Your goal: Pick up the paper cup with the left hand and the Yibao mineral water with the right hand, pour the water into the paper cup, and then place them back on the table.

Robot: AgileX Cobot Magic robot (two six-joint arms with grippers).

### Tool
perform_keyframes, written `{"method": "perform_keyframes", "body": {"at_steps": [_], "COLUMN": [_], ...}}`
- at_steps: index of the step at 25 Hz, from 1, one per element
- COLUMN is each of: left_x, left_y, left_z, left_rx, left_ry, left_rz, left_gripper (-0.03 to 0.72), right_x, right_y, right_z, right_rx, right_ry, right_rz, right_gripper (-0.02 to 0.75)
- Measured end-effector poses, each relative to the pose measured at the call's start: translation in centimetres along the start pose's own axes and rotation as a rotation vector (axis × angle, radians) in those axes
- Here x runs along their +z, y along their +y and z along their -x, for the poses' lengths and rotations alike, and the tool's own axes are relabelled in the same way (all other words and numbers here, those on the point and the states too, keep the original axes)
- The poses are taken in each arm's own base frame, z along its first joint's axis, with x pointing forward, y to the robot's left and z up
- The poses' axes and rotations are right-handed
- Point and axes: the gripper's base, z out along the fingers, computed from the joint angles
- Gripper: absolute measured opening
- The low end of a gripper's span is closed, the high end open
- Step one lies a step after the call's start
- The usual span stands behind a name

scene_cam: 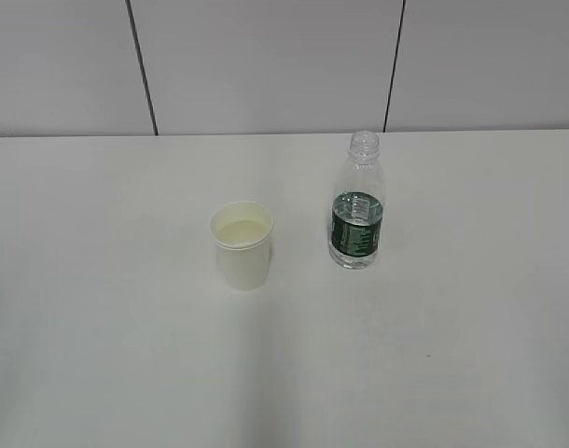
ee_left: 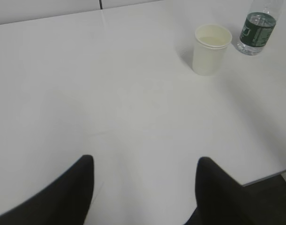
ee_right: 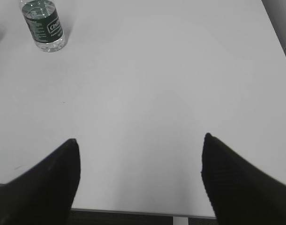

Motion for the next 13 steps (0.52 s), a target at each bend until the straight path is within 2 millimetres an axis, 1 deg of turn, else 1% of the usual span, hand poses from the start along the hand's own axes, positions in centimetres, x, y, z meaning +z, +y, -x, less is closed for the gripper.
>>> {"method": "perform_keyframes", "body": {"at_steps": [13], "left_x": [0.0], "left_y": [0.0], "left_z": [0.0], "left_rx": [0.0], "left_ry": [0.0], "left_rz": [0.0], "left_gripper": [0.465], "right_x": [0.0], "right_y": [0.0], "right_z": [0.0], "right_rx": [0.0], "right_ry": [0.0], "right_rz": [0.0], "right_gripper": [0.593]}}
